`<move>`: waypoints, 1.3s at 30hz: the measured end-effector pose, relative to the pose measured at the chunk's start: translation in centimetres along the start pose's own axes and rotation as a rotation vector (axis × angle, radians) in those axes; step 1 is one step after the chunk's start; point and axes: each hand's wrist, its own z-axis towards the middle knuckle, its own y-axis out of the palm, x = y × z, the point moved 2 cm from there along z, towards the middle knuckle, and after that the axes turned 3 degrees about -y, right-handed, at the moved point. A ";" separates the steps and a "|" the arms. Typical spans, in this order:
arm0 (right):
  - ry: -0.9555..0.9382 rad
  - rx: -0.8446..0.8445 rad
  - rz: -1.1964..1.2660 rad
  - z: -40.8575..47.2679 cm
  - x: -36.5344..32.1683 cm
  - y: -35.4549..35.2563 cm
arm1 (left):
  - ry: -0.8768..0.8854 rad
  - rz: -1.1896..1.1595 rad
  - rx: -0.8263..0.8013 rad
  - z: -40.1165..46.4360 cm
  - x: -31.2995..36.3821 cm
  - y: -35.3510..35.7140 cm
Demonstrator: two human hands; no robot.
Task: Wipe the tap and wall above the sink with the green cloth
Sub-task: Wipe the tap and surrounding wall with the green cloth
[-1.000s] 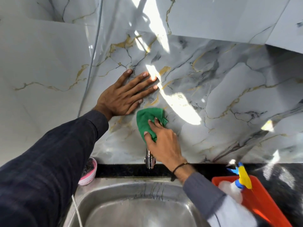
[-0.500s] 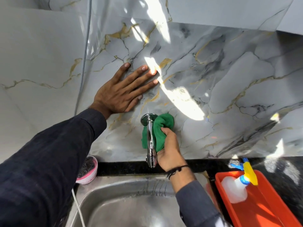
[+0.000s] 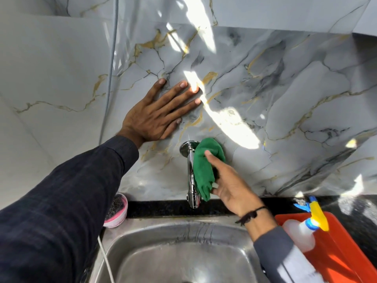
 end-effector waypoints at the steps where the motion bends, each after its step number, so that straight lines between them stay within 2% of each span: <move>1: -0.043 0.011 -0.078 -0.3 -0.3 0.1 | 0.000 0.002 0.002 0.0 -0.1 0.0; 4: -0.100 0.160 -0.291 -0.1 -0.4 1.8 | -0.005 -0.016 0.001 0.0 0.0 -0.2; 8: -0.074 0.254 -0.310 1.3 -0.2 4.2 | -0.004 -0.009 0.001 0.1 -0.1 -0.3; 12: -0.081 0.373 -0.707 3.0 -0.5 6.6 | 0.004 0.001 -0.002 0.0 0.0 -0.3; 14: -0.069 0.394 -0.825 3.8 -1.2 7.4 | 0.006 -0.002 -0.003 0.0 -0.1 -0.2; 21: 0.056 0.308 -0.726 4.2 -2.3 6.4 | 0.002 -0.010 0.007 0.0 -0.1 -0.1; 23: -0.018 0.441 -0.775 3.3 -2.0 6.3 | 0.002 -0.014 0.005 0.0 -0.1 -0.1; 27: -0.457 0.705 -0.973 0.7 -2.3 6.3 | -0.008 -0.017 0.010 0.0 0.0 -0.3; 29: -0.510 0.695 -1.046 -0.4 -2.2 6.4 | -0.006 -0.018 0.007 0.0 -0.1 -0.4; 33: -0.424 0.535 -1.191 -1.3 -1.2 7.7 | -0.005 -0.017 0.011 0.0 0.0 -0.4; 36: -0.318 0.454 -1.159 -1.1 -1.3 8.7 | 0.001 -0.008 0.009 -0.1 0.0 -0.3; 39: -0.173 0.458 -1.093 0.2 -1.8 8.9 | 0.000 -0.008 0.008 -0.2 0.0 -0.1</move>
